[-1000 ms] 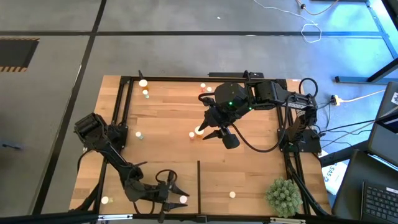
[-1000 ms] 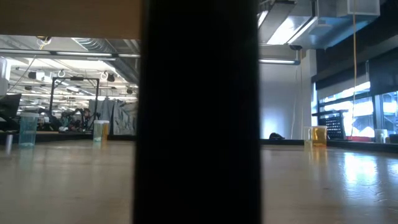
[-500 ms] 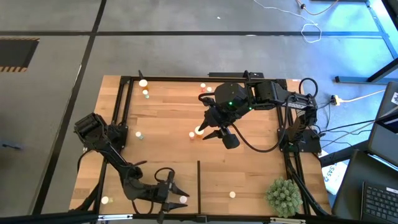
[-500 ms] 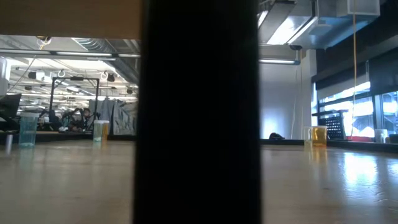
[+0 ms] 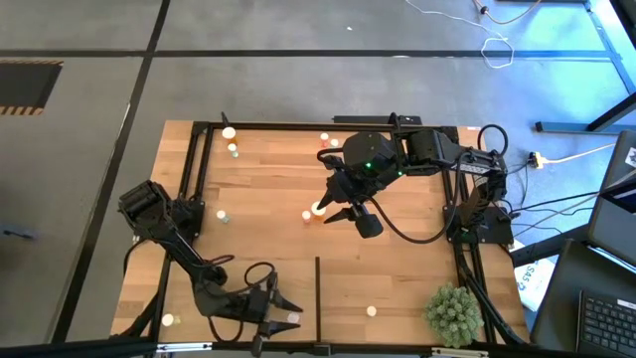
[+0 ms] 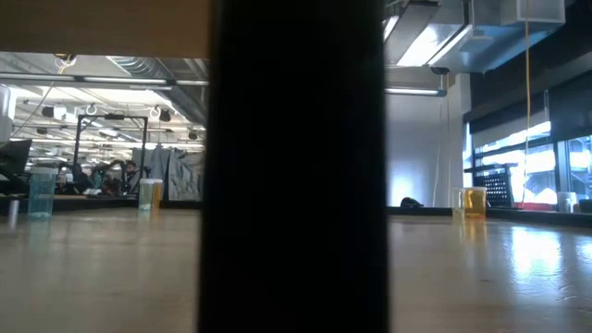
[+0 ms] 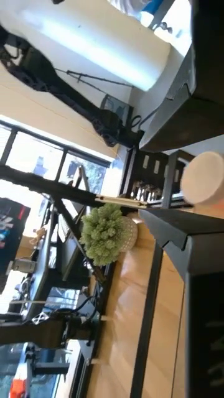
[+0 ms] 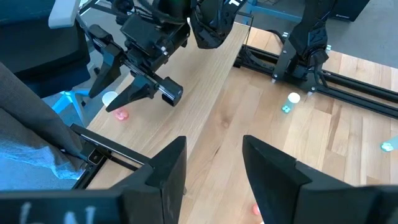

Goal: Pick and place medicine bottles onto shelf by color
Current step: Put the right pink pill bottle on the shelf, then put the left blue pill bottle on the shelf

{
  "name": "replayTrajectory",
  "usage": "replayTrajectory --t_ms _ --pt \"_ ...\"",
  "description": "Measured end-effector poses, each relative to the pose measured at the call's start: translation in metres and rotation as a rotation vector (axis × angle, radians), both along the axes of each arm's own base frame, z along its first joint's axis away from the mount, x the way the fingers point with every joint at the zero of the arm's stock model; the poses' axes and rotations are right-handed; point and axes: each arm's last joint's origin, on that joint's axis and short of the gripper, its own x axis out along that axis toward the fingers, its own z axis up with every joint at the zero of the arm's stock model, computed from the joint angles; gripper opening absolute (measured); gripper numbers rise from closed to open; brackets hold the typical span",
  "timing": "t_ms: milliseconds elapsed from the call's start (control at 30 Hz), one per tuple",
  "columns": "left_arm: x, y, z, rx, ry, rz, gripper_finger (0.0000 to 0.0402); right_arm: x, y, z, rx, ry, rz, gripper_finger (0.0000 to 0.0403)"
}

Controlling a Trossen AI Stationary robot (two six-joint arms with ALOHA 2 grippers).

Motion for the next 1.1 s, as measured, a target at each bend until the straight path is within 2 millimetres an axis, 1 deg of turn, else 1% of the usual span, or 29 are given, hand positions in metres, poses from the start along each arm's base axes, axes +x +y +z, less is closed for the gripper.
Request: replayTrajectory --t_ms 267,433,600,800,933,1100 --pt "-0.007 -0.001 0.009 0.036 -0.057 0.083 0.0152 0.0 0.0 0.0 0.0 -0.001 0.0 0.016" --pt "-0.01 0.001 0.016 0.031 -0.071 0.146 0.0141 0.0 0.0 0.0 0.0 -0.001 0.0 0.016" --pt "-0.014 0.007 0.031 0.006 -0.089 0.157 0.0124 0.0 0.0 0.0 0.0 -0.001 0.0 0.016" --pt "-0.02 0.014 0.05 0.045 -0.108 0.174 0.0106 0.0 0.0 0.0 0.0 -0.002 0.001 0.016" --pt "-0.024 0.02 0.062 0.068 -0.112 0.188 0.0101 0.0 0.0 0.0 0.0 -0.002 0.0 0.016" --pt "-0.032 0.026 0.078 0.014 -0.142 0.181 0.0101 0.0 0.0 0.0 0.0 -0.002 0.0 0.016"
